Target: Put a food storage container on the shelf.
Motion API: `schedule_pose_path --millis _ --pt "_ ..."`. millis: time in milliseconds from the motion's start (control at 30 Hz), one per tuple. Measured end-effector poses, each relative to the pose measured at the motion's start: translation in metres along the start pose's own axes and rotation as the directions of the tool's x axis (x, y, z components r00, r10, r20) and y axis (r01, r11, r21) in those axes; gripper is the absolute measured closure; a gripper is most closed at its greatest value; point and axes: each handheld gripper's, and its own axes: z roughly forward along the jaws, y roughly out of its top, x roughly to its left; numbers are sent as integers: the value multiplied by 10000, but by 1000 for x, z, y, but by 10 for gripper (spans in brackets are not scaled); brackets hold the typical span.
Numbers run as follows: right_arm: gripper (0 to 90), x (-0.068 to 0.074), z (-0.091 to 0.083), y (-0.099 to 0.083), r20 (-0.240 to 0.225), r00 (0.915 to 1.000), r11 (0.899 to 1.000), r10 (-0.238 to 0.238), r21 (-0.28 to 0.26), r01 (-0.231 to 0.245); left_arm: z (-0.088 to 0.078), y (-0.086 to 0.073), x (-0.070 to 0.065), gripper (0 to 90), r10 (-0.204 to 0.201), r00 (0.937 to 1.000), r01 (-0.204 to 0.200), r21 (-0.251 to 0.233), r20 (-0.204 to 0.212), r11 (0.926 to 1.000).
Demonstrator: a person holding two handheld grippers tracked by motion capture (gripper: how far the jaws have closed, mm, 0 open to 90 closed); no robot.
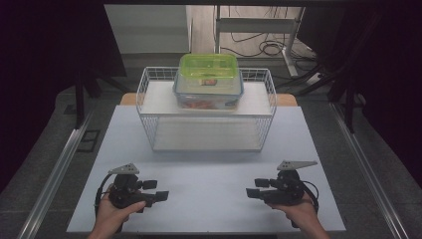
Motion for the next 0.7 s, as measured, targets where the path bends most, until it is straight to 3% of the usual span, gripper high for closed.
schedule_pose_path --millis 200,700 --pt "358 1 11 -3 178 9995 9993 -265 285 260 3 -6 5 286 2 9996 2 154 -281 9999" --pt "326 -3 12 -5 490 9986 9997 -218 147 211 4 -8 11 283 -75 9978 91 237 -660 9997"
